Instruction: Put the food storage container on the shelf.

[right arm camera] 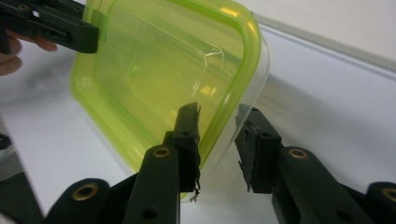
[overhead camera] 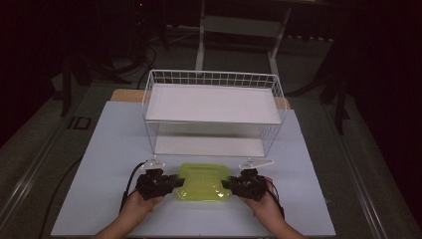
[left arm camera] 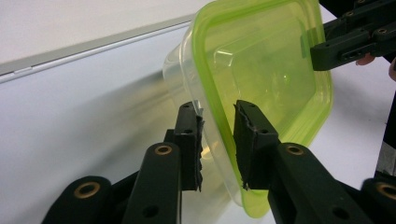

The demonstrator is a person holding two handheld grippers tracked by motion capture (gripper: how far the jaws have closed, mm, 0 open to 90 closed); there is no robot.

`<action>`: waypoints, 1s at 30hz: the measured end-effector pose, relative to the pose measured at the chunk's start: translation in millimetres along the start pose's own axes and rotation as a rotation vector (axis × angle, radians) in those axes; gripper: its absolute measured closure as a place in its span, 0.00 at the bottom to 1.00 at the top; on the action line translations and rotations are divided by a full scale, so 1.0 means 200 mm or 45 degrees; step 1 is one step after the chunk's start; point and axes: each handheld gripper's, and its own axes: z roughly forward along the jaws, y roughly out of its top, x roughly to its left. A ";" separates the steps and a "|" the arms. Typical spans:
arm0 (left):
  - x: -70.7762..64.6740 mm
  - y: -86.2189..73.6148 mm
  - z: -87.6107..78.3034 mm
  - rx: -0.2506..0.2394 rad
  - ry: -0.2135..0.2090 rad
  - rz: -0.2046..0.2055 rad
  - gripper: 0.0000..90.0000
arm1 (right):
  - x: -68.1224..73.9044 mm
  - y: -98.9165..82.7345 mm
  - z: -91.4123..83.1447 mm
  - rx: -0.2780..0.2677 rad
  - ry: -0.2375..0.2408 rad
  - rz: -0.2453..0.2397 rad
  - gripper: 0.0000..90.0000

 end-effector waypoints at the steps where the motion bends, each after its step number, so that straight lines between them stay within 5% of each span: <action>1: -0.01 0.00 0.00 0.000 0.000 -0.018 0.83 | 0.00 0.00 0.00 0.002 0.013 0.014 0.80; 7: -0.03 0.02 -0.04 -0.041 0.009 -0.030 0.89 | 0.01 0.00 -0.03 -0.017 -0.007 0.038 0.88; 16: 0.00 0.18 -0.07 -0.124 0.000 -0.021 0.89 | 0.00 0.15 -0.12 -0.149 -0.051 0.029 0.88; 30: 0.10 0.31 0.11 -0.119 0.037 -0.023 0.89 | -0.16 0.24 -0.05 -0.160 -0.130 0.098 0.88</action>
